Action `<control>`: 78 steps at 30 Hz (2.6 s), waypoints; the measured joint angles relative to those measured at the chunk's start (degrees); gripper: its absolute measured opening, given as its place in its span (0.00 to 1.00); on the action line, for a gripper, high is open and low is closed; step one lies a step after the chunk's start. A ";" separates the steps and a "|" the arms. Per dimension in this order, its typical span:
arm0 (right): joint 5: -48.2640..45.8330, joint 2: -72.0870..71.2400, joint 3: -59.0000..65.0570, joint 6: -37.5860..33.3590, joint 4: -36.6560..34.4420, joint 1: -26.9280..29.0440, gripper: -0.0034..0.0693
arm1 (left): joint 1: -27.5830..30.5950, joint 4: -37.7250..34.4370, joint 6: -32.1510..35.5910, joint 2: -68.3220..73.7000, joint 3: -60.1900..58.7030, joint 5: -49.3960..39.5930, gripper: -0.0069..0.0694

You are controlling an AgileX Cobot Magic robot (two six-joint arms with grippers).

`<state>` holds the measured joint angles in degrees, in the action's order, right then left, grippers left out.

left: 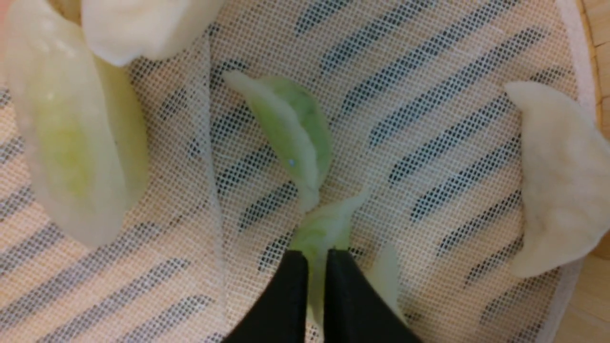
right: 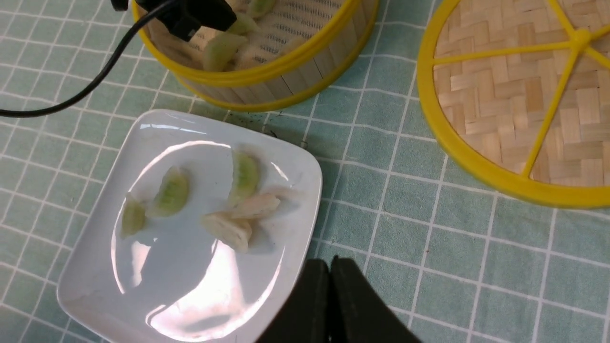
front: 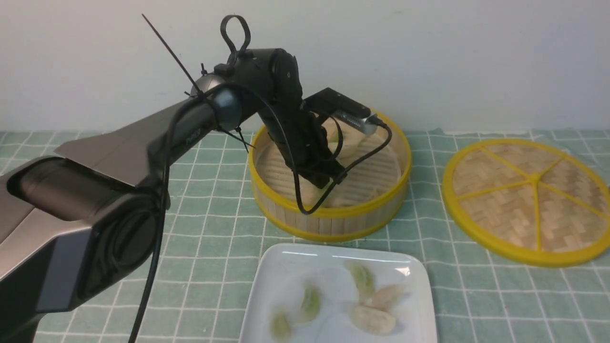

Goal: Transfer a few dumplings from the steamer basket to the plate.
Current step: Use the left arm to grab a dumpling from the steamer, then use the left arm to put the dumpling into the plate, then use the right arm to grab a dumpling from inside the steamer

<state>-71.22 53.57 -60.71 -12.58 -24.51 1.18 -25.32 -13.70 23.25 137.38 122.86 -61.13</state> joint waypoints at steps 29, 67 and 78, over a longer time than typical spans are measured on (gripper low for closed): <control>0.34 0.00 -0.05 -0.05 -0.04 0.00 0.03 | -0.55 0.20 -6.62 -26.68 -14.54 -9.25 0.10; -0.92 34.51 -25.96 10.61 11.02 -23.26 0.04 | 9.85 -2.03 -11.50 -53.71 -48.68 -3.21 0.08; -0.60 61.22 -49.27 15.38 14.73 -30.77 0.40 | 13.33 -2.10 -11.50 -67.64 -65.70 1.46 0.08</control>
<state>-71.82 114.79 -109.98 2.80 -9.78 -29.59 -11.99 -15.80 11.75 69.74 57.16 -59.67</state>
